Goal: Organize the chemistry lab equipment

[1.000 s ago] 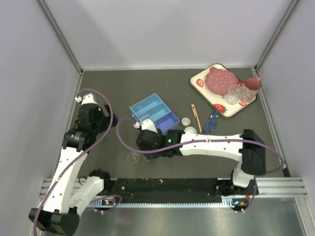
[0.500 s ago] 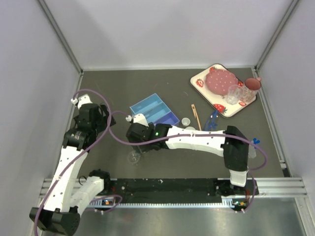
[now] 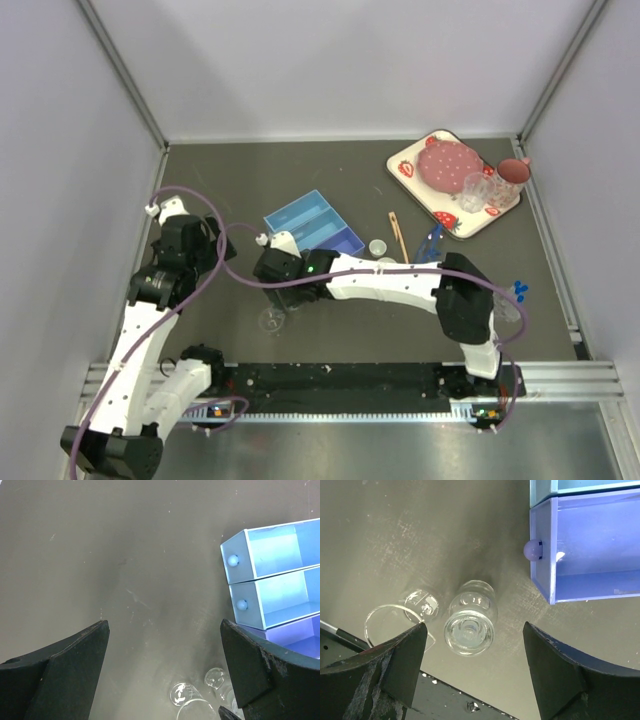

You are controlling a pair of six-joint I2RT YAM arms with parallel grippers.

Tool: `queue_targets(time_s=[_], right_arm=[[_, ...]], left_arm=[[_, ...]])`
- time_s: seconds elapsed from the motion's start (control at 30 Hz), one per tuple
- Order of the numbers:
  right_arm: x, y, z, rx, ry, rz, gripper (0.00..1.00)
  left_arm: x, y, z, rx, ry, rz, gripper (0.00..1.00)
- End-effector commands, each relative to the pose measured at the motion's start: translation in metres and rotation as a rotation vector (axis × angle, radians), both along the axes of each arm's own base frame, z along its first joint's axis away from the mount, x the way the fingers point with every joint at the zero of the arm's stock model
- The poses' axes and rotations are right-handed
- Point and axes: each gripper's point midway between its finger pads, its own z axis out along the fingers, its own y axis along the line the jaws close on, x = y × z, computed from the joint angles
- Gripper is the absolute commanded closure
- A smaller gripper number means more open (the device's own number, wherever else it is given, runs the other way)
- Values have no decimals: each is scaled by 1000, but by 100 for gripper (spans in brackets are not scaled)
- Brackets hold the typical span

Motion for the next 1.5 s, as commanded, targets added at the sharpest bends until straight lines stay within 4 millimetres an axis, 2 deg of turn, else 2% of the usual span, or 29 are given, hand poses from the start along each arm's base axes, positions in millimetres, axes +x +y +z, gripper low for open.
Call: queue_targets(time_s=[0.0, 0.2, 0.33, 0.47, 0.9, 1.3, 1.47], right_arm=[[14, 13, 9, 45, -16, -42, 22], [20, 14, 0, 34, -7, -56, 22], [22, 15, -5, 28, -1, -64, 26], [19, 14, -11, 21, 18, -60, 30], [4, 3, -41, -33, 92, -51, 33], [-1, -1, -52, -59, 106, -50, 37], [0, 0, -51, -61, 95, -51, 42]], left_arm=[[5, -3, 9, -17, -51, -11, 2], [6, -4, 9, -22, -54, -15, 2], [6, -4, 9, -23, -55, -19, 2], [5, -5, 9, -23, -54, -24, 2], [5, -5, 10, -23, -61, -25, 2], [3, -4, 10, -21, -64, -26, 2], [3, -4, 11, -22, -67, -27, 2]])
